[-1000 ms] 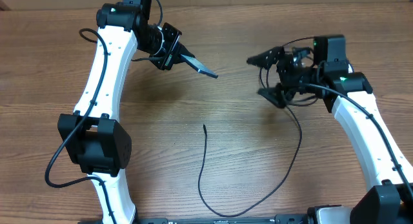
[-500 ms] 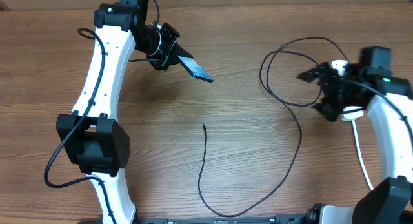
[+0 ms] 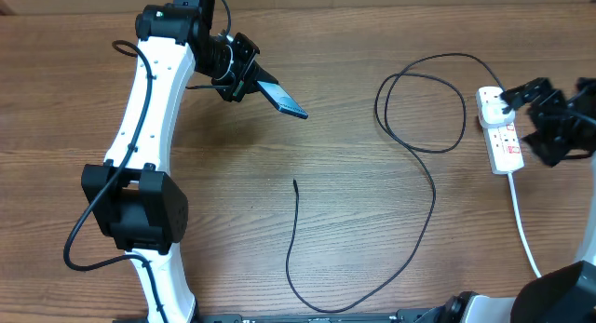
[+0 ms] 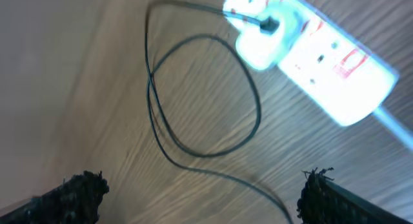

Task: Plug charger to phone and switch on socket
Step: 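Move the right gripper over the white power strip's switch, then press down the socket switch beside the charger with the right gripper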

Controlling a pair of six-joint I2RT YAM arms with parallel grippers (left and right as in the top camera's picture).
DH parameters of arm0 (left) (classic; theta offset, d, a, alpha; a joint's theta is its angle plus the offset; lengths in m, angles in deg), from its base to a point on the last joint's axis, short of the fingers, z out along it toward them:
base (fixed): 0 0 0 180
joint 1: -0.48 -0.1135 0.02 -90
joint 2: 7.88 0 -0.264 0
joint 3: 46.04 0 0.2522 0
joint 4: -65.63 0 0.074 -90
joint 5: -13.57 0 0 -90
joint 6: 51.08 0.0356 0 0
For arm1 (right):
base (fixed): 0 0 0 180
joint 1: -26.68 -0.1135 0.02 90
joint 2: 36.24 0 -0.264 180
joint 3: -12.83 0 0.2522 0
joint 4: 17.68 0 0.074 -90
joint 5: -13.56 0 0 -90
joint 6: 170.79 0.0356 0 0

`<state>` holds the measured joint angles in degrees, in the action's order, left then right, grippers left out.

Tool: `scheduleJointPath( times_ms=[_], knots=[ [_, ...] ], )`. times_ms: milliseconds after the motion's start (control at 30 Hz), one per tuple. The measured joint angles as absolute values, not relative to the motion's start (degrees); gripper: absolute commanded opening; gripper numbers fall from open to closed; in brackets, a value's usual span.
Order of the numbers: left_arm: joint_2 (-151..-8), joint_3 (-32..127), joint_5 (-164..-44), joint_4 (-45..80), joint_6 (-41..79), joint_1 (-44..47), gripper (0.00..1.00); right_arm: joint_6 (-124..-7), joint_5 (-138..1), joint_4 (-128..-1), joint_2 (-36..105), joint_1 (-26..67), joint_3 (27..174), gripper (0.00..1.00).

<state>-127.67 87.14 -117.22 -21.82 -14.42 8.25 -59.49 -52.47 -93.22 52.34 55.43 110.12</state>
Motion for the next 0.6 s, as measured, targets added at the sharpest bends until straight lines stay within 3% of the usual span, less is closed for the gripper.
scheduleJointPath(
  times_ms=[300,600],
  knots=[
    [-127.7,87.1,-117.2,-21.8,-14.4,8.2,0.04,-66.1,-59.5,-102.6,63.4,55.5,126.7,0.99],
    [-127.7,87.1,-116.9,-21.7,-14.5,8.2,0.04,-71.1,-62.0,-103.1,74.6,56.5,127.7,1.00]
  ],
)
